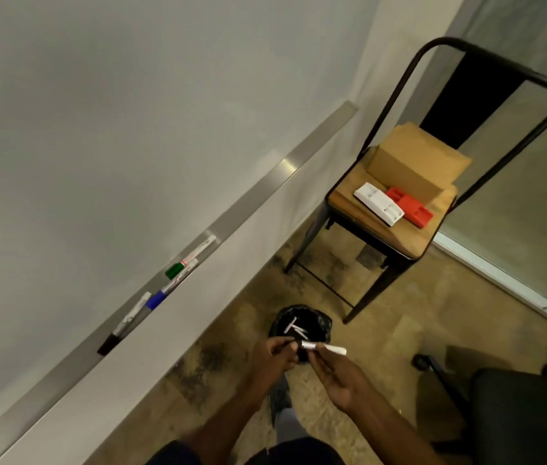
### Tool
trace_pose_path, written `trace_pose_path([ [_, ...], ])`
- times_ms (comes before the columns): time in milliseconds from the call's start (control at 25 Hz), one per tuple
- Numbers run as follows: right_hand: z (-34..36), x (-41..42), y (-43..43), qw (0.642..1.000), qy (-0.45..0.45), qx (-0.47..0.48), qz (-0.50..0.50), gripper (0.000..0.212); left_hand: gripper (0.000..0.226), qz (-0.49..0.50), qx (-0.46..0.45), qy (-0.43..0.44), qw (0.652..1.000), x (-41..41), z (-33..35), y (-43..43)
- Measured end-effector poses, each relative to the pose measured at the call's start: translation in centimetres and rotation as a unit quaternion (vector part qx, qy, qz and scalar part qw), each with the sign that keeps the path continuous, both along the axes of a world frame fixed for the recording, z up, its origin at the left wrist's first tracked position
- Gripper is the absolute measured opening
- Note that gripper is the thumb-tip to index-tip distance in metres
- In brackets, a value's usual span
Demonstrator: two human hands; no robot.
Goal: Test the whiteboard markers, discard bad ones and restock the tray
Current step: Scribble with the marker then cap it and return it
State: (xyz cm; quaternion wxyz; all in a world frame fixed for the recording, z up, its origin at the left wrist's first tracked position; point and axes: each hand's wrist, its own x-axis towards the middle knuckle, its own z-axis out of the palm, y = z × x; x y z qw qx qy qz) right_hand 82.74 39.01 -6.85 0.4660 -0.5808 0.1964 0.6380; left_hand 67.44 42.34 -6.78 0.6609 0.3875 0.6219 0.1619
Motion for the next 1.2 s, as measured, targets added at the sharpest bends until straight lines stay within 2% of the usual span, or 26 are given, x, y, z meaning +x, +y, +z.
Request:
trace_pose_path([
  [80,-1.4,1.5,1.8,0.999,-0.004,-0.017,0.043,0.013,0.039,0.010,-0.015,0.017,1.000,1.0,-0.8,1.3],
  [240,-3.6,4.1,3.7,0.980,-0.033,-0.113,0.160,0.027,0.044,0.010,-0.006,0.108,0.994,1.2,-1.0,3.1],
  [320,-4.5,5.4,4.1,0.974,-0.050,-0.132,0.179,0.022,0.050,-0.018,-0.014,0.127,0.992,0.5,-1.0,3.7],
  [440,-4.8,6.3,4.9,0.970,-0.074,-0.116,0.202,0.020,0.065,0.002,-0.001,0.137,0.991,-1.4,-1.7,3.7],
  [560,-3.9,5.1,5.7,0.946,-0.113,-0.060,0.296,0.031,0.058,0.017,0.051,0.187,0.981,-3.8,-2.0,3.2],
  [640,-3.6,3.2,6.3,0.915,-0.144,-0.009,0.378,0.034,0.049,0.039,0.089,0.198,0.975,-5.4,-1.4,2.8],
  [720,-3.2,0.7,7.2,0.867,-0.178,0.045,0.463,0.033,0.043,0.078,0.138,0.224,0.962,-7.2,0.1,2.7],
  [880,-0.5,-5.8,9.5,0.777,-0.221,0.141,0.573,0.018,0.027,0.202,0.288,0.343,0.871,-12.9,3.5,3.8],
  [960,0.6,-9.1,10.4,0.722,-0.255,0.190,0.615,0.016,0.025,0.211,0.313,0.407,0.832,-16.4,4.0,4.3],
  [1040,1.2,-11.8,10.9,0.676,-0.268,0.217,0.651,0.015,0.026,0.175,0.294,0.455,0.822,-19.6,3.7,4.4],
  [1120,1.9,-13.5,10.7,0.655,-0.263,0.241,0.666,0.015,0.026,0.117,0.261,0.492,0.823,-22.2,3.0,3.8],
  [1200,2.9,-14.3,10.2,0.682,-0.261,0.242,0.639,0.009,0.028,0.042,0.252,0.531,0.808,-24.1,2.1,3.2],
])
